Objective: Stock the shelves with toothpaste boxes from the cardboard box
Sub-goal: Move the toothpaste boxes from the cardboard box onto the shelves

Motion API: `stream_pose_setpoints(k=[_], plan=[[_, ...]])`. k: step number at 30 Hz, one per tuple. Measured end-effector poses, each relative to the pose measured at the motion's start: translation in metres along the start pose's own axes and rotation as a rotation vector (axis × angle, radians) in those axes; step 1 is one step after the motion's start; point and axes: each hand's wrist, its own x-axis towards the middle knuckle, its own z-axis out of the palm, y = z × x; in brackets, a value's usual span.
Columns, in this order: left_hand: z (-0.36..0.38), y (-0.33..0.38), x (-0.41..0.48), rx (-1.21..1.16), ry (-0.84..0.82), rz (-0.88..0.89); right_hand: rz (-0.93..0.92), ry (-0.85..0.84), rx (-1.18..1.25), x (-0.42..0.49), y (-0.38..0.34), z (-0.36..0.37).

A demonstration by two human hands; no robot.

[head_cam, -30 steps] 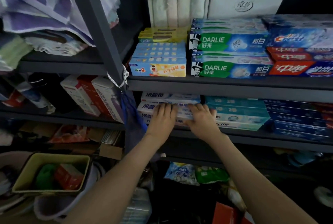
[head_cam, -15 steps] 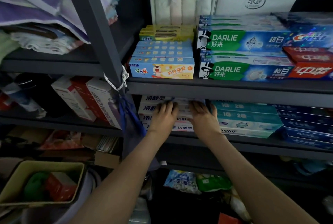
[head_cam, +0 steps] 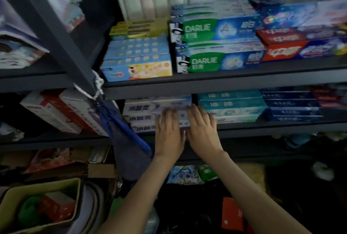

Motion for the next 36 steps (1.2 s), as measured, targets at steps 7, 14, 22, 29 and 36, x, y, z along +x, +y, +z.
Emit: stream_pose_setpoints(k=[7, 14, 22, 29, 36], plan=[[0.023, 0.135, -0.063, -0.275, -0.223, 0.325, 0.331, 0.01, -0.021, -0.143, 0.086, -0.033], [0.052, 0.283, -0.164, -0.346, -0.587, 0.692, 0.771, -0.055, -0.082, -0.349, 0.165, -0.051], [0.111, 0.406, -0.365, -0.175, -0.952, 1.087, 1.396, -0.373, 0.092, -0.627, 0.157, -0.03], [0.174, 0.445, -0.487, 0.154, -1.154, 1.339, 1.726, -0.385, 0.291, -0.773, 0.123, 0.001], [0.248, 0.443, -0.516, 0.483, -1.149, 1.565, 1.793, -0.449, 0.531, -0.807, 0.126, 0.074]])
